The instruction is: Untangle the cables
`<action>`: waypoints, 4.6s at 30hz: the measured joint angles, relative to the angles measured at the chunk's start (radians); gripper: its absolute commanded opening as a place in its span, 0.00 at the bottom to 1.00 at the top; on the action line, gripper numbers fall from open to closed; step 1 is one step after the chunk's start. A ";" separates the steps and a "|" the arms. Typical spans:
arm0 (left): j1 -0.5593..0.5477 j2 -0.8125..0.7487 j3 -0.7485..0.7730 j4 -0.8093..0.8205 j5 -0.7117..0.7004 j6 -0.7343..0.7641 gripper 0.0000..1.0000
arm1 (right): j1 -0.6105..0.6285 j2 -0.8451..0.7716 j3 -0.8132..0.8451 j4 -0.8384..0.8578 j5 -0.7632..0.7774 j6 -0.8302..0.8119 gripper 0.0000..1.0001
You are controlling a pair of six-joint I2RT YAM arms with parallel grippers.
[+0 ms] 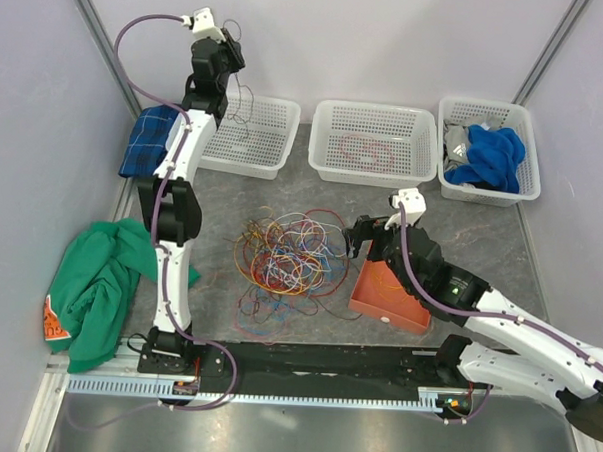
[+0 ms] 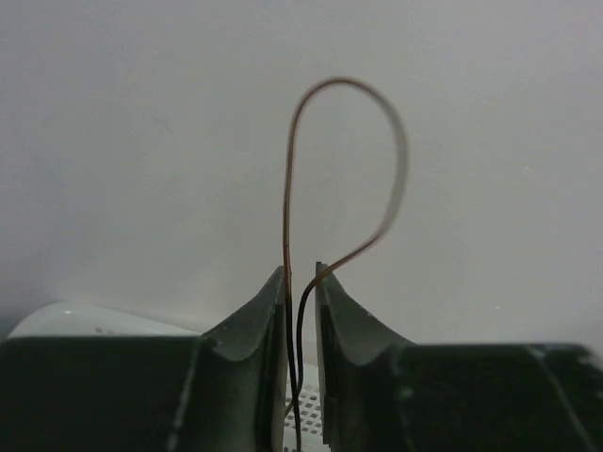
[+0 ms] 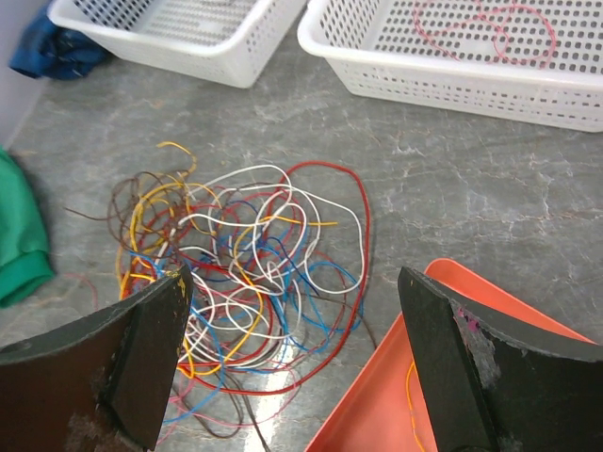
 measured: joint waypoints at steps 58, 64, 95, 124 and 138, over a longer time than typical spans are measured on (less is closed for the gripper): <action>-0.661 -1.130 -1.722 -0.368 -0.141 -0.683 0.88 | 0.000 -0.271 -0.187 -0.021 0.141 0.108 0.98; -0.661 -1.100 -1.759 -0.234 -0.108 -0.674 0.48 | 0.000 -0.288 -0.091 -0.060 0.221 0.058 0.98; -0.690 -1.404 -1.281 -0.396 0.018 -0.320 0.02 | 0.000 -0.109 -0.112 0.204 -0.359 0.005 0.86; -0.690 -1.243 -1.249 -0.438 0.115 -0.310 0.02 | 0.020 0.172 -0.064 0.551 -0.592 0.065 0.51; -0.690 -1.243 -1.255 -0.421 0.161 -0.323 0.02 | 0.022 0.269 -0.069 0.646 -0.495 0.049 0.00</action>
